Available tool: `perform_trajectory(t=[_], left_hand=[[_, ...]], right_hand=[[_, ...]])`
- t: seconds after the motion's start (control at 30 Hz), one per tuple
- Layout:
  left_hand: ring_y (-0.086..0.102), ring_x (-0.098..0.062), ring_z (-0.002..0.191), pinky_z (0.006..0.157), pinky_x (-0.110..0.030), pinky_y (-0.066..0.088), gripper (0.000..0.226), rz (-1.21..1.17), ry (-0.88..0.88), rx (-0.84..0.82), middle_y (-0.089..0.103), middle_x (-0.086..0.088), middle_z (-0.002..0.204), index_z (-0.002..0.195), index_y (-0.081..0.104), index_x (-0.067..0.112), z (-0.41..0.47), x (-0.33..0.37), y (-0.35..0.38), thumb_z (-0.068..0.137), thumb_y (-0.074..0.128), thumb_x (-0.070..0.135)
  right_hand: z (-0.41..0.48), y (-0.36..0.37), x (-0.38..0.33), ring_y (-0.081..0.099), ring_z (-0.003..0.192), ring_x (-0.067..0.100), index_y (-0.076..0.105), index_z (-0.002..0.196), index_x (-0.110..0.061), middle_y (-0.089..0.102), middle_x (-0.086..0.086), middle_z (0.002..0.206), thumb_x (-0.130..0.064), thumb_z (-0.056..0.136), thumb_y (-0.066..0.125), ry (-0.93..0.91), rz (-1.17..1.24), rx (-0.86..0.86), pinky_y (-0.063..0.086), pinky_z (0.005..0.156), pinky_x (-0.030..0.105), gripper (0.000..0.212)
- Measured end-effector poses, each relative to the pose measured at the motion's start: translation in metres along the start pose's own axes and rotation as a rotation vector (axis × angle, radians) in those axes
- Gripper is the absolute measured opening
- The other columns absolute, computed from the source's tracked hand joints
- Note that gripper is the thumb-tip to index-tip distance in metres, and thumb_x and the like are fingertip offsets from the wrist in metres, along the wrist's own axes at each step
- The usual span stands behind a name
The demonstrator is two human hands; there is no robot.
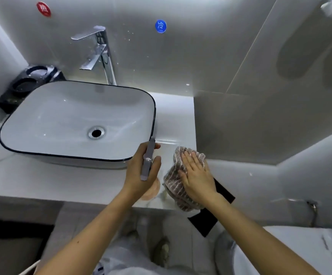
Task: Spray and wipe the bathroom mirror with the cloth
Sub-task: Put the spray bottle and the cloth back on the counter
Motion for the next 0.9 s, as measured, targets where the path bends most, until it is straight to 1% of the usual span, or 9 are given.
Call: perform_trajectory(t=[0.1,0.2,0.33,0.43,0.53,0.6,0.67,0.77,0.9], left_hand=[[0.049,-0.008,0.05,0.05,-0.013,0.036,0.026,0.015,0.026,-0.011,0.055,0.013,0.077,0.107,0.051,0.016,-0.004,-0.015,0.008,0.084,0.05,0.03],[0.049,-0.001,0.048,0.051,-0.009,0.036,0.027,0.006,-0.035,-0.014,0.057,0.013,0.082,0.107,0.051,0.013,-0.006,-0.035,0.013,0.084,0.054,0.026],[0.051,0.004,0.049,0.053,-0.004,0.034,0.032,0.028,-0.106,-0.053,0.055,0.013,0.079,0.111,0.052,0.005,-0.004,-0.059,0.022,0.083,0.059,0.017],[0.05,0.003,0.049,0.054,-0.005,0.035,0.034,0.025,-0.12,-0.061,0.056,0.014,0.085,0.112,0.051,0.01,-0.004,-0.072,0.024,0.083,0.061,0.022],[0.05,-0.001,0.046,0.05,-0.008,0.035,0.038,0.025,-0.148,-0.023,0.056,0.015,0.074,0.113,0.048,0.024,-0.004,-0.082,0.022,0.079,0.06,0.035],[0.05,-0.002,0.046,0.049,-0.009,0.036,0.04,0.026,-0.157,-0.001,0.056,0.017,0.077,0.113,0.045,0.03,-0.003,-0.086,0.021,0.077,0.056,0.042],[0.051,-0.001,0.048,0.05,-0.01,0.038,0.044,0.043,-0.154,0.012,0.055,0.02,0.088,0.115,0.044,0.029,-0.003,-0.088,0.02,0.075,0.055,0.045],[0.053,0.0,0.052,0.052,-0.014,0.043,0.05,0.067,-0.161,0.031,0.055,0.016,0.091,0.115,0.046,0.031,-0.008,-0.093,0.017,0.07,0.059,0.048],[0.054,-0.002,0.053,0.054,-0.018,0.045,0.063,0.083,-0.167,0.04,0.051,0.014,0.073,0.124,0.04,0.024,-0.017,-0.1,0.016,0.07,0.062,0.049]], right_hand=[[0.011,0.027,-0.002,-0.017,0.139,0.009,-0.007,0.146,-0.021,-0.01,-0.005,0.155,-0.039,0.099,0.017,0.003,-0.007,-0.067,-0.016,0.109,0.031,0.055],[0.027,0.048,-0.008,-0.018,0.139,0.009,-0.008,0.146,-0.022,-0.012,-0.006,0.155,-0.042,0.099,0.015,0.02,0.028,-0.091,-0.018,0.108,0.033,0.056],[0.048,0.072,-0.008,-0.019,0.139,0.011,-0.008,0.146,-0.026,-0.013,-0.01,0.154,-0.051,0.096,0.016,0.055,0.057,-0.182,-0.021,0.108,0.044,0.061],[0.054,0.084,0.002,-0.016,0.14,0.012,-0.008,0.146,-0.027,-0.011,-0.009,0.154,-0.053,0.095,0.017,0.087,0.095,-0.229,-0.021,0.108,0.045,0.062],[0.055,0.093,0.01,-0.014,0.14,0.012,-0.009,0.146,-0.027,-0.01,-0.008,0.154,-0.054,0.095,0.016,0.117,0.109,-0.277,-0.02,0.108,0.045,0.062],[0.056,0.096,0.013,-0.013,0.141,0.012,-0.008,0.146,-0.027,-0.009,-0.008,0.155,-0.054,0.095,0.016,0.115,0.114,-0.278,-0.02,0.109,0.046,0.062],[0.056,0.095,0.012,-0.012,0.141,0.012,-0.007,0.146,-0.028,-0.007,-0.008,0.155,-0.055,0.095,0.017,0.1,0.135,-0.259,-0.02,0.109,0.046,0.062],[0.052,0.091,0.01,-0.012,0.14,0.011,-0.005,0.146,-0.028,-0.006,-0.008,0.155,-0.054,0.094,0.017,0.059,0.159,-0.23,-0.022,0.108,0.044,0.062],[0.045,0.089,0.011,-0.014,0.14,0.01,-0.005,0.145,-0.029,-0.003,-0.008,0.155,-0.051,0.096,0.017,0.019,0.179,-0.21,-0.021,0.11,0.042,0.059]])
Point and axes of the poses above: each hand's wrist, its own z-axis towards the middle knuckle, its own y-axis out of the palm, x = y × z, the point moved 8 cm from there along z, towards the middle knuckle
